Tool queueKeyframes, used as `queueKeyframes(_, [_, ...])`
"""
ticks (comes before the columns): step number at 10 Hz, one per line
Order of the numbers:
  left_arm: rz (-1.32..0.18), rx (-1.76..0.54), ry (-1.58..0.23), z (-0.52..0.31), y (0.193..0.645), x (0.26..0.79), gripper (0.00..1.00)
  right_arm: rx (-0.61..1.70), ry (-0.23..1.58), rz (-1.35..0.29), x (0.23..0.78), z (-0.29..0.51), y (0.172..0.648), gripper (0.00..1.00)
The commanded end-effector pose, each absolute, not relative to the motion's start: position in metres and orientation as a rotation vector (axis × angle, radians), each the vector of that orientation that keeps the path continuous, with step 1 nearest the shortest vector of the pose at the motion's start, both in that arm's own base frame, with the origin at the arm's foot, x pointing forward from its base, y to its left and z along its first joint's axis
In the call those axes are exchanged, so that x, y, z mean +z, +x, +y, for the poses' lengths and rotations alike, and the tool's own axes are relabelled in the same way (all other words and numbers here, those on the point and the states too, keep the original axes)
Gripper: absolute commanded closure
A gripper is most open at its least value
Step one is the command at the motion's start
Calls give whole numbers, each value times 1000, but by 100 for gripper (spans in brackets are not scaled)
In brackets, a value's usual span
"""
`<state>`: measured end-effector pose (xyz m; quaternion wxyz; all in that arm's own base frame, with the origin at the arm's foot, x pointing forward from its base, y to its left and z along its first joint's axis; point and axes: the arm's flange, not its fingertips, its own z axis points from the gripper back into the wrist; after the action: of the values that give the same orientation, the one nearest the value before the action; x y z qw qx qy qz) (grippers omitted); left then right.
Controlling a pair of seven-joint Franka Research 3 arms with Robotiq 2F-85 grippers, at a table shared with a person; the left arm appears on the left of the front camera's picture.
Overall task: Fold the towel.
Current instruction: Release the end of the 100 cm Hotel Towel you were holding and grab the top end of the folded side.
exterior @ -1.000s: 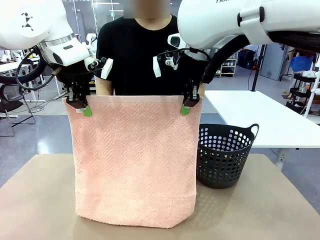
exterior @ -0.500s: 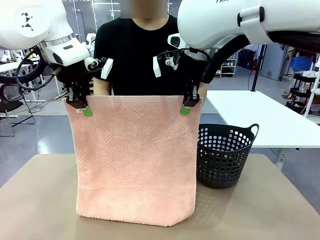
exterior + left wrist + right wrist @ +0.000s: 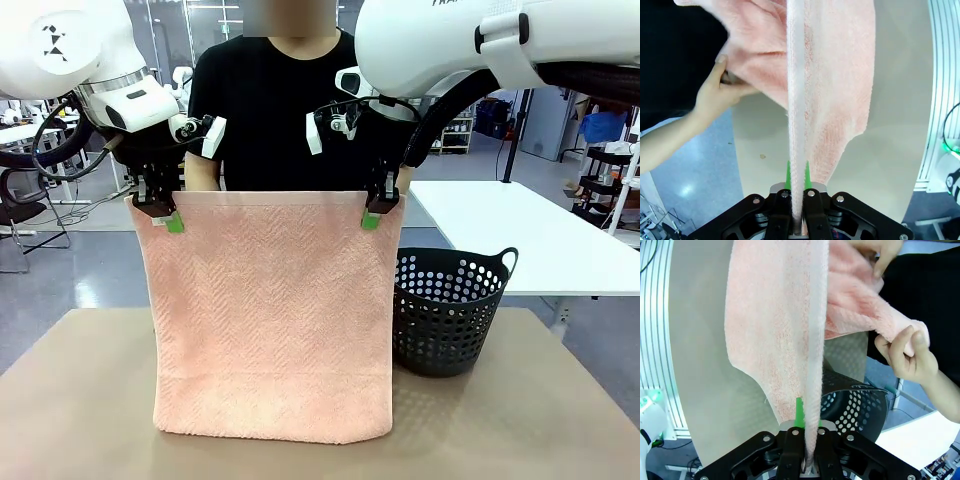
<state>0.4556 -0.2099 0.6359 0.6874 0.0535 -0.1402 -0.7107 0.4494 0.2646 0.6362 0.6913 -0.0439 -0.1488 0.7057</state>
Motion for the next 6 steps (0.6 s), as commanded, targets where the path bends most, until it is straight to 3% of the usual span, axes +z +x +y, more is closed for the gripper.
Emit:
queueKeyframes(1, [-312,-1590,122,-209,456,636,100,1578,-99,-333,636,264,449,100])
queueKeyframes(6, [-312,-1590,122,-209,456,636,100,1578,-99,-333,636,264,449,100])
